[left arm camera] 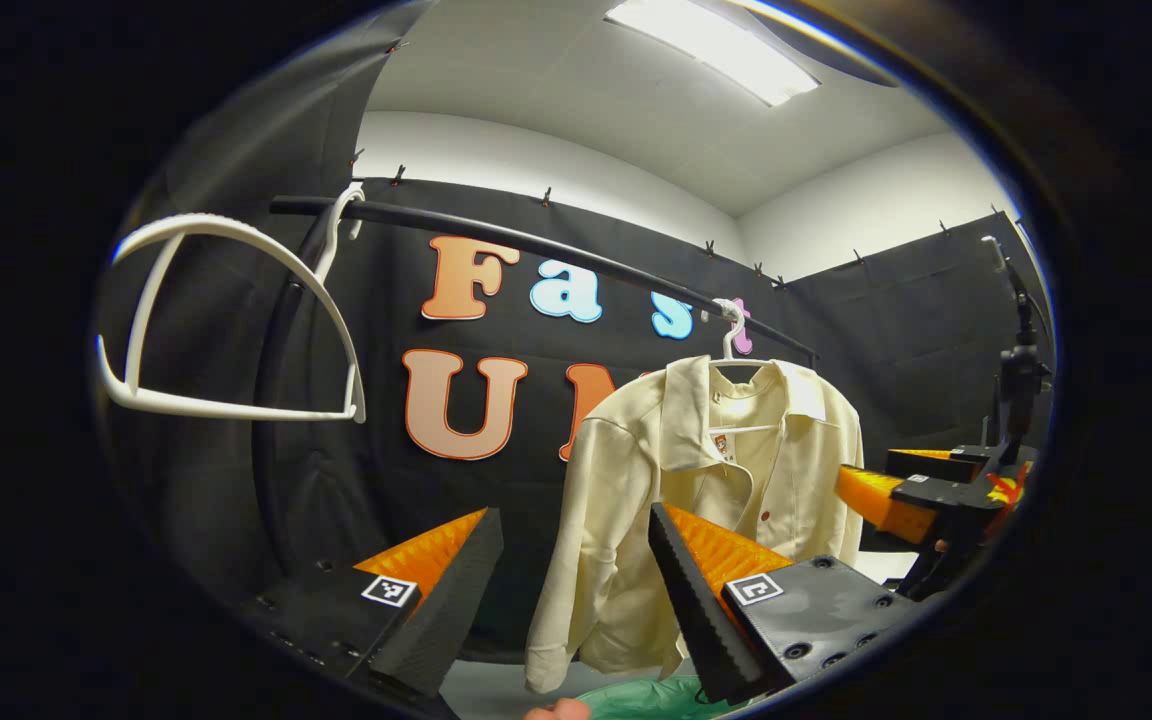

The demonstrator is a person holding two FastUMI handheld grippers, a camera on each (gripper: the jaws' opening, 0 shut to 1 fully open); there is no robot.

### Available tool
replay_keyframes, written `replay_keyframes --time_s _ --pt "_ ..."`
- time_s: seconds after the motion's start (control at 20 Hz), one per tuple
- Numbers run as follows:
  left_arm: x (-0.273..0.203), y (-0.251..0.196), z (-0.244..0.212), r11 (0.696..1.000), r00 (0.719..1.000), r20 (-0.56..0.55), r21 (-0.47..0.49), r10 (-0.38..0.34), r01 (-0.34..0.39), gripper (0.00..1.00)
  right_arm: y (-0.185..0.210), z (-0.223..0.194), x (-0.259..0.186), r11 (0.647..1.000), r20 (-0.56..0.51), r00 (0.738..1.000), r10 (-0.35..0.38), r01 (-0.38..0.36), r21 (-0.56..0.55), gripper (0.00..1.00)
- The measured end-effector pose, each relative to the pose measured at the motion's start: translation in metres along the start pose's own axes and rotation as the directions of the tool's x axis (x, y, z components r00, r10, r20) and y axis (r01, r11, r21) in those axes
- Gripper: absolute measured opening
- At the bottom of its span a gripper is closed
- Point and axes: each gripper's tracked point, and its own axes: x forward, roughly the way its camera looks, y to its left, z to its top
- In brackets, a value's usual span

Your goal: Grasp the clothes on the hanger with both hands and then place them into the laundry hamper below.

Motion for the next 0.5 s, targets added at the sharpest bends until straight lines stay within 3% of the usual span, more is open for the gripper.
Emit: replay_keyframes --time_s 0.3,0.35,0.5 --pt "-0.004 0.014 -0.008 0.999 0.999 -0.02 0.007 0.033 -0.033 0.96 0.0 -0.06 0.091 0.997 -0.133 0.988 -0.075 0.072 -0.028 0.95" --pt "-0.005 0.017 -0.008 0.999 0.999 -0.024 0.011 0.041 -0.041 1.0 -0.003 -0.067 0.103 0.995 -0.137 0.986 -0.093 0.09 -0.031 0.95" --pt "-0.008 0.022 -0.013 0.998 0.998 -0.029 0.031 0.054 -0.053 0.96 -0.024 -0.082 0.128 0.98 -0.145 0.972 -0.186 0.173 -0.098 0.95"
